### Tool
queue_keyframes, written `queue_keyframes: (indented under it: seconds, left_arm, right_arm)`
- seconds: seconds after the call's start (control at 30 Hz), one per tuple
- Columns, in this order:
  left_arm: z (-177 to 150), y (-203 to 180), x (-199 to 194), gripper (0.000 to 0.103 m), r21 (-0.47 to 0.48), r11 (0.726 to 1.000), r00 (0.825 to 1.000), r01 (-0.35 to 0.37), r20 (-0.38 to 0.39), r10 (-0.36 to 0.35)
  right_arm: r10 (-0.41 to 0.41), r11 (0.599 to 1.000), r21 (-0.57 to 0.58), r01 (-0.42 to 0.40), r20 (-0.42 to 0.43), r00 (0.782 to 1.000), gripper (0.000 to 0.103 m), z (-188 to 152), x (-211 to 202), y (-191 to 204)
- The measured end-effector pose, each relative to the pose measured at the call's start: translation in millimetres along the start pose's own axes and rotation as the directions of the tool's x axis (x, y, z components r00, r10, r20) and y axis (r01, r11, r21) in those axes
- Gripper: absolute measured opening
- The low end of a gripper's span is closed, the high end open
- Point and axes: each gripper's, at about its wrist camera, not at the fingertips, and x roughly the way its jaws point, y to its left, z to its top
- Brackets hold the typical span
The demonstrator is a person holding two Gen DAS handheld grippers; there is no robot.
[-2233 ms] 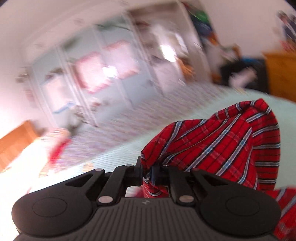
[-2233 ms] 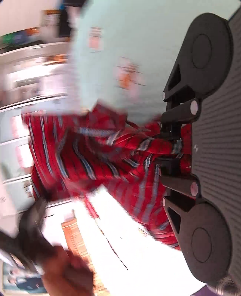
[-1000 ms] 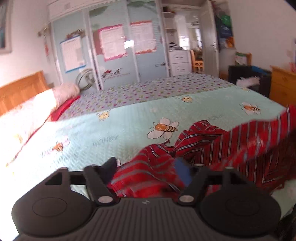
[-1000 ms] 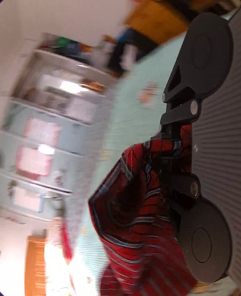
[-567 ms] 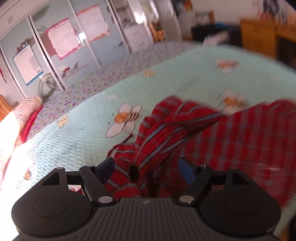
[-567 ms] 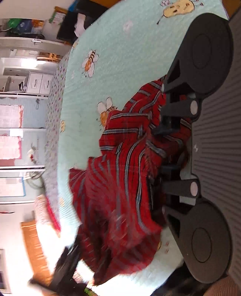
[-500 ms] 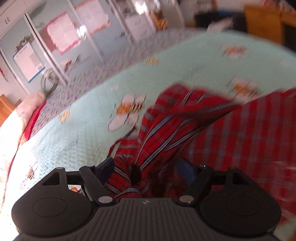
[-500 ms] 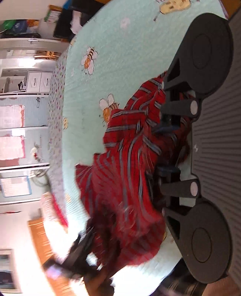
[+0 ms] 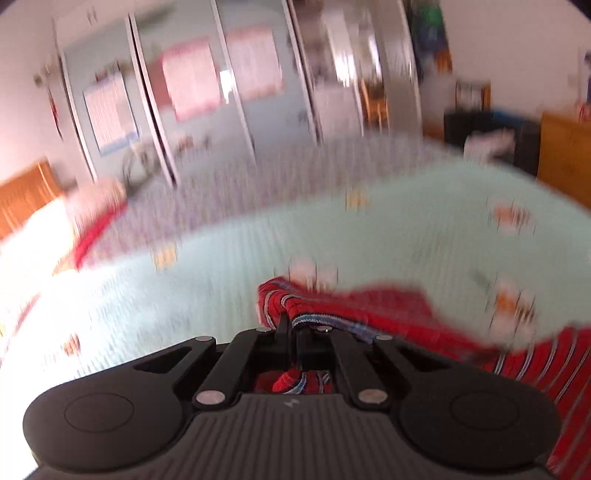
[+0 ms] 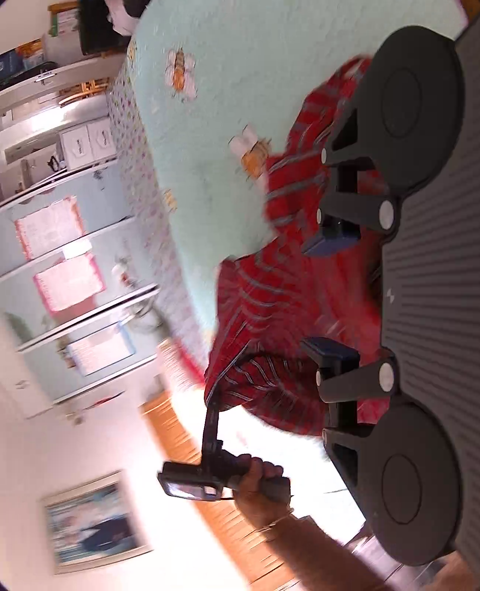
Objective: Fold clothes
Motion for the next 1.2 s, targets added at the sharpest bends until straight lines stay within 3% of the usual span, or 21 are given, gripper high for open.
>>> queue_keyframes:
  seconds: [0.13, 0.23, 0.3, 0.4, 0.53, 0.67, 0.7, 0.83, 0.9, 1.0, 1.1, 1.2]
  left_arm:
    - [28.8, -15.1, -34.4, 0.002, 0.082, 0.995, 0.994, 0.062, 0.086, -0.069]
    - [35.4, -42.2, -46.8, 0.002, 0.147, 0.984, 0.987, 0.102, 0.110, -0.119]
    - [36.6, -58.5, -57.0, 0.002, 0.171, 0.977, 0.981, 0.125, 0.128, -0.147]
    - [33.9, -68.4, -69.7, 0.002, 0.162, 0.978, 0.974, 0.135, 0.162, -0.161]
    - [21.7, -41.4, -88.9, 0.002, 0.069, 0.997, 0.975, 0.046, 0.216, -0.060]
    - [-24.6, 18.5, -114.9, 0.002, -0.118, 0.986, 0.965, -0.122, 0.220, 0.145]
    - [-41.6, 34.9, -119.2, 0.002, -0.167, 0.972, 0.961, -0.164, 0.197, 0.196]
    - [-110.8, 76.9, -127.8, 0.003, -0.341, 0.897, 0.951, -0.280, 0.031, 0.308]
    - [-146.7, 84.2, -124.2, 0.003, -0.378, 0.854, 0.930, -0.359, -0.068, 0.361]
    - [-187.2, 97.4, -115.9, 0.003, -0.429, 0.797, 0.905, -0.425, -0.204, 0.373]
    - [-205.9, 98.9, -106.6, 0.004, -0.423, 0.788, 0.891, -0.448, -0.280, 0.357]
    - [-206.4, 99.3, -110.9, 0.007, -0.408, 0.804, 0.896, -0.433, -0.290, 0.335]
  right_arm:
    - [0.029, 0.997, -0.080, -0.024, 0.060, 0.998, 0.060, 23.8, 8.2, 17.5]
    - [0.002, 0.957, -0.288, 0.027, 0.098, 0.995, 0.077, 45.0, 35.5, 44.1]
    - [-0.010, 0.924, -0.377, 0.059, 0.130, 0.992, 0.078, 54.8, 58.4, 54.3]
    - [-0.028, 0.905, -0.420, 0.068, 0.101, 0.995, 0.078, 70.4, 100.3, 56.8]
    - [-0.088, 0.926, -0.365, 0.095, 0.037, 0.995, 0.078, 76.6, 135.5, 40.6]
    - [-0.144, 0.963, -0.240, 0.124, -0.068, 0.987, 0.078, 51.1, 145.4, 6.8]
    - [-0.147, 0.970, -0.212, 0.122, -0.110, 0.983, 0.078, 40.4, 147.1, -0.1]
    - [-0.018, 0.989, -0.150, -0.008, -0.169, 0.986, 0.078, -2.2, 138.1, 6.3]
    - [0.034, 0.978, -0.194, -0.070, -0.184, 0.982, 0.078, -23.3, 134.0, 29.3]
    - [0.077, 0.949, -0.281, -0.147, -0.245, 0.966, 0.078, -51.8, 134.8, 61.3]
    - [0.080, 0.931, -0.319, -0.175, -0.289, 0.954, 0.078, -69.6, 139.2, 78.4]
    - [0.075, 0.935, -0.305, -0.181, -0.330, 0.941, 0.078, -74.1, 145.8, 79.0]
